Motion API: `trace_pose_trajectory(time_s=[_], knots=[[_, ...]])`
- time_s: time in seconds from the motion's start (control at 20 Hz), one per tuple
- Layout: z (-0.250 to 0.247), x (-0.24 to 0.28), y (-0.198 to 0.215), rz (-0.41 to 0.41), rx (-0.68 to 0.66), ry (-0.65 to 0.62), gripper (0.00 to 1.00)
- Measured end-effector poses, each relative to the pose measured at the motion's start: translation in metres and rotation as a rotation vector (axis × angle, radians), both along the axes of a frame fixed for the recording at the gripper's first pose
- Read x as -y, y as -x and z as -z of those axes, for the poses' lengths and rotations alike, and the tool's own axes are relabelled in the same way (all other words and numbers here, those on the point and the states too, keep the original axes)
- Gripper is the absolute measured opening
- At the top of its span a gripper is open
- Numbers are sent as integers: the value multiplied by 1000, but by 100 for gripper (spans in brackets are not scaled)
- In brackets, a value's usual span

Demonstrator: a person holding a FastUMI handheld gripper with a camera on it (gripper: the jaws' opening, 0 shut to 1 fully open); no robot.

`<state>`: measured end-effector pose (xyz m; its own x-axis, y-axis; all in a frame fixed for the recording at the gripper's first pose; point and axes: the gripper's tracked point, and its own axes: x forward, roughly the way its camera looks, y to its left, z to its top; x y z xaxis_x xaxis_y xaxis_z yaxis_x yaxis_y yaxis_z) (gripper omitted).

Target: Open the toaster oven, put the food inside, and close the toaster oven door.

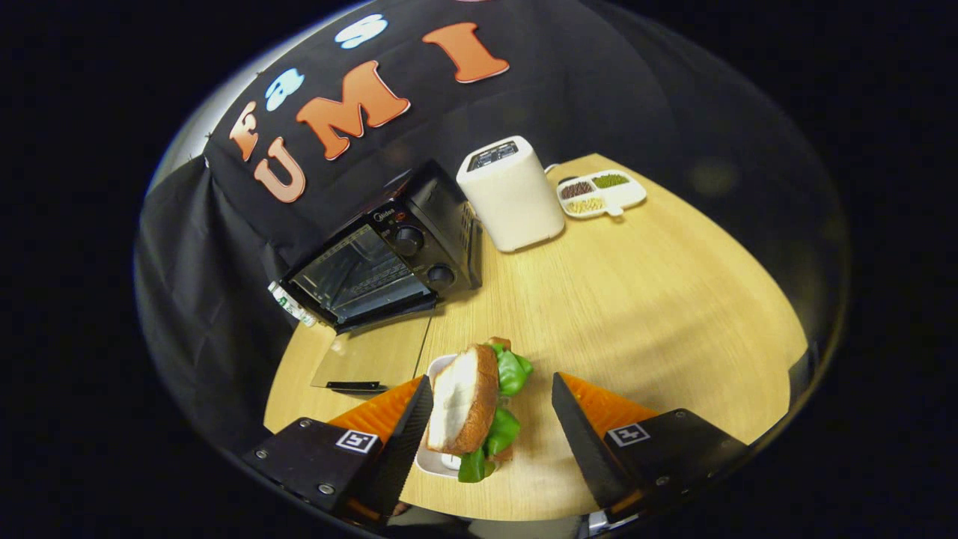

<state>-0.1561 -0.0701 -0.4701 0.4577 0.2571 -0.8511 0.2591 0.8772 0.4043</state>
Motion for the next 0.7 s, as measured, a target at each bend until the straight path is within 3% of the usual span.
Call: trace_pose_trajectory(time_s=[0.1,0.35,0.55,0.7], knots=[[2,-10,0,7,-11,-73,87],[6,-8,3,38,-58,-103,46],[-1,-6,-5,79,-31,-96,32],[-24,-3,-17,102,29,-91,30]])
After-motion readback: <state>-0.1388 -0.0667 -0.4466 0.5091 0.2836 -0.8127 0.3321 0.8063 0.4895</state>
